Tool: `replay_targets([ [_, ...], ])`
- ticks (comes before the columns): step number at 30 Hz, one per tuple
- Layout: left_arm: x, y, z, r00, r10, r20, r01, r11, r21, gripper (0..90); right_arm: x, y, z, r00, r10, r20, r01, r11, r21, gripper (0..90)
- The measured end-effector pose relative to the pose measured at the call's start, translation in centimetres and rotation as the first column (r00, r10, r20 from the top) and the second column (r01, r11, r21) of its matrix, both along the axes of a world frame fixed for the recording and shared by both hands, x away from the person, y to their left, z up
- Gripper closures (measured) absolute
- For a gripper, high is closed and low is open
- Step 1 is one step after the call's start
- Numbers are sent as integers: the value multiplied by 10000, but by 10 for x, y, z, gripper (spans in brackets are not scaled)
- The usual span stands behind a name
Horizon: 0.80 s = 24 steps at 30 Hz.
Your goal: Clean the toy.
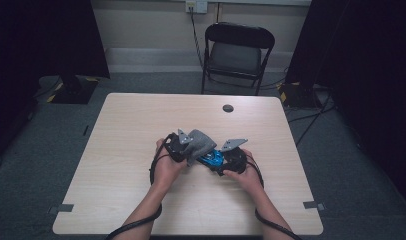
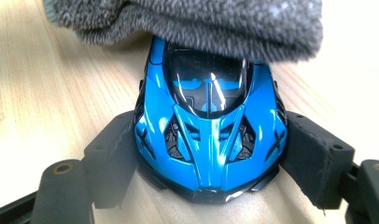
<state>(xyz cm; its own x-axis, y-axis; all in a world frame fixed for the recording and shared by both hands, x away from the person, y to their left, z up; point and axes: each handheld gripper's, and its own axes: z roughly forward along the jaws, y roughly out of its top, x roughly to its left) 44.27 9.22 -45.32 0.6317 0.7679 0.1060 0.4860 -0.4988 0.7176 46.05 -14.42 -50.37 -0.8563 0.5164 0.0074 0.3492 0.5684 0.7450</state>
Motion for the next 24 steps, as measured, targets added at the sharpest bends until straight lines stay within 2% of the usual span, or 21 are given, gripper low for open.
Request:
replay_targets([
  [3, 2, 5, 0, 10000, 41, -66, -41, 10000, -7, 747, 0, 0, 0, 10000, -1, -1, 1, 10000, 0, 240],
  [7, 4, 11, -1, 9996, 279, -94, -282, 9992, -282, 747, 0, 0, 0, 10000, 0, 2, 0, 10000, -1, 241],
  [11, 5, 17, -2, 9989, 444, -125, -447, 9987, -237, 748, 0, 0, 0, 10000, 2, 2, -2, 10000, 0, 240],
  [13, 6, 20, -3, 9984, 538, -159, -543, 9979, -344, 749, 0, 0, 0, 10000, 0, 0, 0, 10000, 0, 240],
  [15, 6, 24, -3, 9980, 620, -153, -623, 9979, -187, 749, 0, 0, 0, 10000, 1, 1, -1, 10000, -1, 241],
  [17, 7, 28, -5, 9976, 660, -216, -667, 9972, -342, 749, 0, 0, 0, 10000, 0, 2, 0, 10000, 0, 241],
  [19, 7, 31, -6, 9971, 728, -233, -733, 9970, -248, 750, 0, 0, 0, 10000, 2, 2, -2, 10000, 0, 241],
  [24, 6, 39, -9, 9958, 870, -289, -880, 9955, -351, 750, 0, 0, 0, 10000, 0, 2, 0, 10000, -1, 241],
])
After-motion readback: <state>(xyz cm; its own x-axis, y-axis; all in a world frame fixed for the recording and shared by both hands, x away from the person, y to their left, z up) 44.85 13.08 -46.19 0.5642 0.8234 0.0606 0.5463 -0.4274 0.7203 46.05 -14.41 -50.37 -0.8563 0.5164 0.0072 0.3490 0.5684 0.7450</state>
